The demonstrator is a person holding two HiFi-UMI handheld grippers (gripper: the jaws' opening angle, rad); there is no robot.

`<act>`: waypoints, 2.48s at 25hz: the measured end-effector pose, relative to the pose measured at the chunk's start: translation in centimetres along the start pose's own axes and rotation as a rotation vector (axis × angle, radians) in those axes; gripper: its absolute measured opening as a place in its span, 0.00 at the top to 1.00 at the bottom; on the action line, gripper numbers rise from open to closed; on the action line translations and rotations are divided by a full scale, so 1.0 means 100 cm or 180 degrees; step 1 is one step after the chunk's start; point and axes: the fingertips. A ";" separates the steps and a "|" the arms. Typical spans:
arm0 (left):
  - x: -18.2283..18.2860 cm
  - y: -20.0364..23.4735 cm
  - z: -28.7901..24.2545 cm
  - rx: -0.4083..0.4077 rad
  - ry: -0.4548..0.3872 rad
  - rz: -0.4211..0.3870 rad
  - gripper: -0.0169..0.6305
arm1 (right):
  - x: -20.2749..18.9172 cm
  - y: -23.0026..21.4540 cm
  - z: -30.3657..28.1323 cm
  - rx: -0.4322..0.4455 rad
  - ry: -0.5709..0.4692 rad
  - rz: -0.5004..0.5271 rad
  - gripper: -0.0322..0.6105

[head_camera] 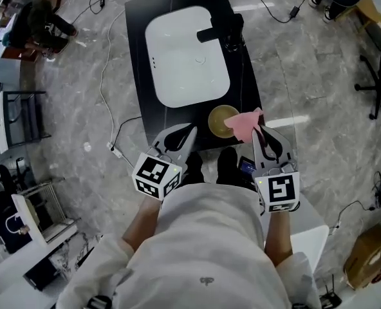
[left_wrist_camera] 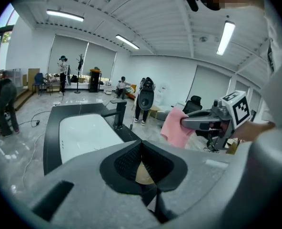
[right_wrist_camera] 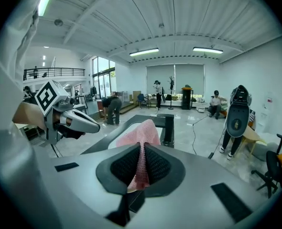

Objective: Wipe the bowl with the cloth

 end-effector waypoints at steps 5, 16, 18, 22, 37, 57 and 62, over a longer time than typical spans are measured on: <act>-0.019 -0.004 0.003 0.0214 0.0069 0.0086 0.96 | -0.022 0.006 -0.018 0.0337 0.0142 0.0041 0.93; -0.075 0.006 -0.009 0.0368 0.0356 0.0225 0.96 | -0.067 0.029 -0.052 0.0663 0.0504 0.0337 0.93; -0.087 0.010 -0.016 0.0373 0.0417 0.0260 0.96 | -0.077 0.030 -0.056 0.0648 0.0584 0.0422 0.93; -0.111 0.020 -0.032 0.0437 0.0499 0.0487 0.96 | -0.092 0.033 -0.067 0.0684 0.0709 0.0720 0.93; -0.170 0.019 -0.064 0.0490 0.0705 0.1562 0.79 | -0.153 0.052 -0.086 0.0977 0.1161 0.1497 0.93; -0.175 0.020 -0.070 0.0677 0.0797 0.1907 0.94 | -0.210 0.057 -0.090 0.1169 0.1828 0.2133 0.93; -0.175 0.016 -0.068 0.0669 0.0866 0.1838 0.94 | -0.217 0.056 -0.092 0.1247 0.2003 0.2435 0.93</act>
Point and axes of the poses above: the fingertips, and each gripper's own axes: z backward along the fingers, y to its left, x out of its top, and after that the axes turned 12 degrees about -y, right-handed
